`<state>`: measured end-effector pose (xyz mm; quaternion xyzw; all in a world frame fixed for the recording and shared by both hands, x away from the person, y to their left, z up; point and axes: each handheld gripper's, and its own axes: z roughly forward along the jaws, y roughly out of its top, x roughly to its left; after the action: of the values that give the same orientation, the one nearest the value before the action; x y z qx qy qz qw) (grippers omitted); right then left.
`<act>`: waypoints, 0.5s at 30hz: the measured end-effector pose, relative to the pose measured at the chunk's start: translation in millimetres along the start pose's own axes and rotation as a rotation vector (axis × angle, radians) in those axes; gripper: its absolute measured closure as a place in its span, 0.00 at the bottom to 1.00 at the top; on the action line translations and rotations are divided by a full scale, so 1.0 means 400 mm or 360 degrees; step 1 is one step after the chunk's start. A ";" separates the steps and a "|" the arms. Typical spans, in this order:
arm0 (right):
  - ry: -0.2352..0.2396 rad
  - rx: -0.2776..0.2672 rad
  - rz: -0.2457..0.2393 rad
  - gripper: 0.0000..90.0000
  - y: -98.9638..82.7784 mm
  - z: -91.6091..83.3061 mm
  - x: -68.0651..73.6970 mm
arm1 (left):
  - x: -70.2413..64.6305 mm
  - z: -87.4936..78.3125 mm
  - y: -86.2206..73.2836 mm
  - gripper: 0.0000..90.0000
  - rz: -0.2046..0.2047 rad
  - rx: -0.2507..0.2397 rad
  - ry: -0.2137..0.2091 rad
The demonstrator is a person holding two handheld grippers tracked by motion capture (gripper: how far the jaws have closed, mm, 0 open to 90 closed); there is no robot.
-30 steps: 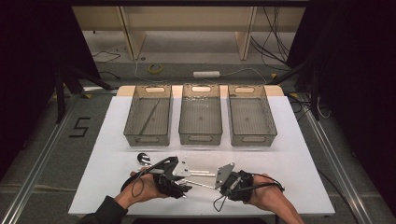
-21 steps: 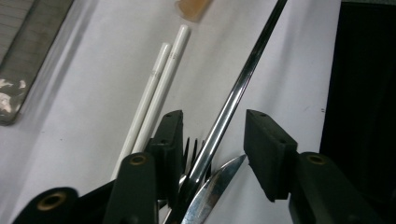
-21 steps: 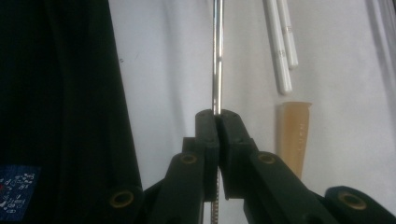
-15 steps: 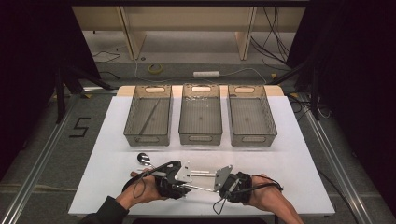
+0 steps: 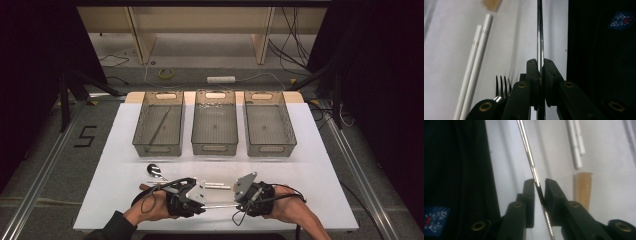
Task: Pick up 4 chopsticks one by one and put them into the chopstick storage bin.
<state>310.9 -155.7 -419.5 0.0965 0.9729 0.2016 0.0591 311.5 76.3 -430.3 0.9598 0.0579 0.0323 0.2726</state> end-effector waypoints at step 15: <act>-0.0207 -0.0546 0.0600 0.43 -0.052 -0.042 -0.055 | 0.051 -0.034 -0.031 0.93 -0.0271 -0.0093 0.0253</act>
<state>326.2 -185.3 -410.9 0.2772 0.8836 0.3644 0.0983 329.1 96.4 -424.7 0.9375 0.1596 0.0867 0.2969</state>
